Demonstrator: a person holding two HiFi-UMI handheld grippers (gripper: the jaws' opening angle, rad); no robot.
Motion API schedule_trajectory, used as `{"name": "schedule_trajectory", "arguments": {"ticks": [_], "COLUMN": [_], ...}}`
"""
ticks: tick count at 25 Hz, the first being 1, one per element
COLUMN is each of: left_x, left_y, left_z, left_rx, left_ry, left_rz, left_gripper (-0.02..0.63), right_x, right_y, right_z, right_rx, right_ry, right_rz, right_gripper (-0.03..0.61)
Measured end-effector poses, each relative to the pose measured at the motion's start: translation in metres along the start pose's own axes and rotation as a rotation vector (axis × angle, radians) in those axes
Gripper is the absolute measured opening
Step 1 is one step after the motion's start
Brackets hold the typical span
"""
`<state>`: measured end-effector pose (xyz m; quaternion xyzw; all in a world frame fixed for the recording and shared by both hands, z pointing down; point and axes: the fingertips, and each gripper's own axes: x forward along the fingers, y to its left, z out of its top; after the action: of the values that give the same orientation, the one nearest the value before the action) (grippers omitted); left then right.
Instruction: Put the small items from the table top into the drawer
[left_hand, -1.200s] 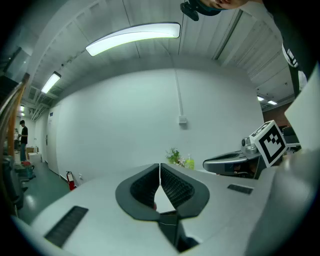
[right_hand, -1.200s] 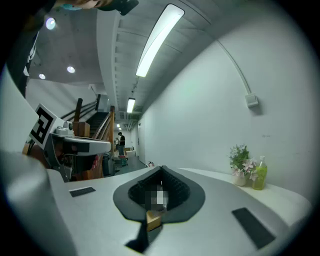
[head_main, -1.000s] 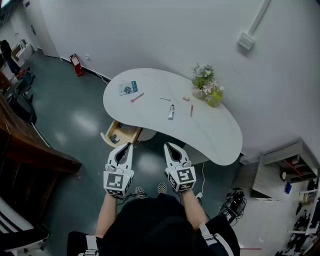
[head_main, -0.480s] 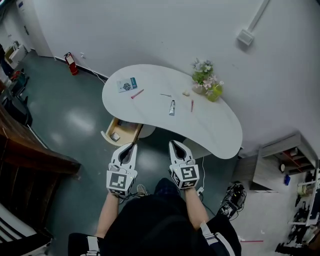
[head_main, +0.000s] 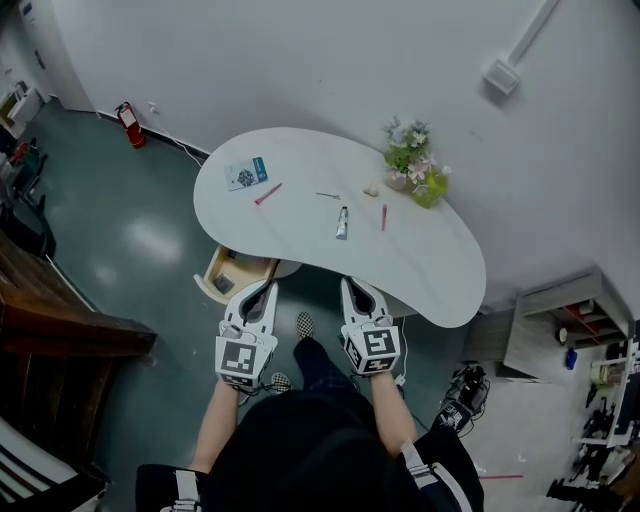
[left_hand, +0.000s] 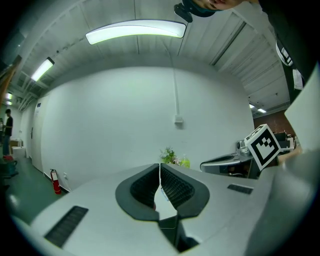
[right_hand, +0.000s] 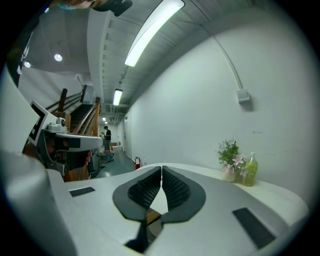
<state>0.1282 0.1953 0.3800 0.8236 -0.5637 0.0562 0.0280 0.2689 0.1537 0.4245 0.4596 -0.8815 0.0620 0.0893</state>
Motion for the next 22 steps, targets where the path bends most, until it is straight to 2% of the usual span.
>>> {"name": "schedule_trajectory", "arguments": {"ticks": [9, 22], "left_x": [0.116, 0.237], "left_y": [0.041, 0.066], "left_z": [0.002, -0.069], "left_rx": [-0.022, -0.086], "left_ry": [0.046, 0.204], "left_rz": [-0.010, -0.084], "left_gripper": [0.021, 0.021], "right_x": [0.099, 0.201], "right_y": [-0.076, -0.142], "right_z": [0.011, -0.042], "right_rx": [0.001, 0.060], "right_ry": [0.032, 0.171], "right_rz": [-0.018, -0.037], "right_gripper": [0.032, 0.031]}}
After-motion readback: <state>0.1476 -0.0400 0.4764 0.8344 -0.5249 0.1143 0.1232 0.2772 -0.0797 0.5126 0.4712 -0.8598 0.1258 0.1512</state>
